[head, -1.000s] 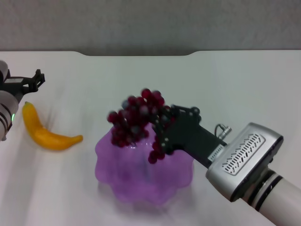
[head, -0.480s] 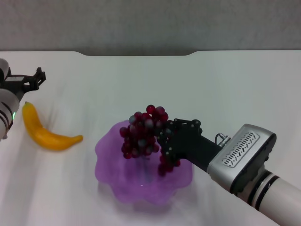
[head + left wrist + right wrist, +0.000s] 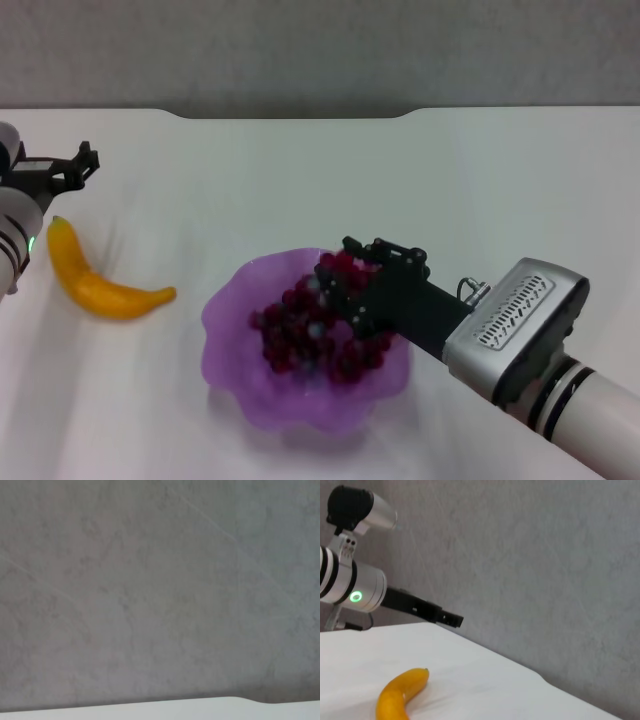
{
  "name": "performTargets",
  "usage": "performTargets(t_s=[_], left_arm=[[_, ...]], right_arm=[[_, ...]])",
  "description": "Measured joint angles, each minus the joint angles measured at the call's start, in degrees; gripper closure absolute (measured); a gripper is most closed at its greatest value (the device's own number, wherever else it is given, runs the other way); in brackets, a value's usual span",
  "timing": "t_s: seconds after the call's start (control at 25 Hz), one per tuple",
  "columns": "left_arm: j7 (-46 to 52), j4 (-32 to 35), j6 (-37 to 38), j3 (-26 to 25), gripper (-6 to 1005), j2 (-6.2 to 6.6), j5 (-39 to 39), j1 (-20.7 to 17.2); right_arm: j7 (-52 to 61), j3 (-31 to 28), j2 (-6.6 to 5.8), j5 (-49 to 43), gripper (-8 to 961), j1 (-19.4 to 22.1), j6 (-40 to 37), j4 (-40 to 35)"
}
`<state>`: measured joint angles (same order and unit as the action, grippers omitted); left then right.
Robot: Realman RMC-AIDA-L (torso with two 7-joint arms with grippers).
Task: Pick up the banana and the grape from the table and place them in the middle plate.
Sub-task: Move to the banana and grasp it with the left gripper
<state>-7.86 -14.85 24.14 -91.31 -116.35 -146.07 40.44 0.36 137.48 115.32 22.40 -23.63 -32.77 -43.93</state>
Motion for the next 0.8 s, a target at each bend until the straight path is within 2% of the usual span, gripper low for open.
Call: performTargets(t_s=[0.12,0.36,0.64,0.8], left_arm=[[0.0,0.0,0.0,0.0,105,-0.01,0.0,0.0],[0.0,-0.7,-0.1,0.0,105,-0.02,0.0,0.1],[-0.3,-0.8,-0.2,0.0,105,-0.02,0.0,-0.3],[-0.3,-0.8,-0.2,0.0,106,-0.02,0.0,-0.3]], right_arm=[[-0.3,0.3,0.00,-0.4,560,0.0,-4.0,1.6],[0.6,1.0,0.08,-0.2,372,-0.1,-18.1,8.0],[1.1,-1.0,-0.31,-0.4,115,-0.7,-19.3,11.0],[2.4,-6.2,-0.26,0.7,73,-0.2,-25.1,15.2]])
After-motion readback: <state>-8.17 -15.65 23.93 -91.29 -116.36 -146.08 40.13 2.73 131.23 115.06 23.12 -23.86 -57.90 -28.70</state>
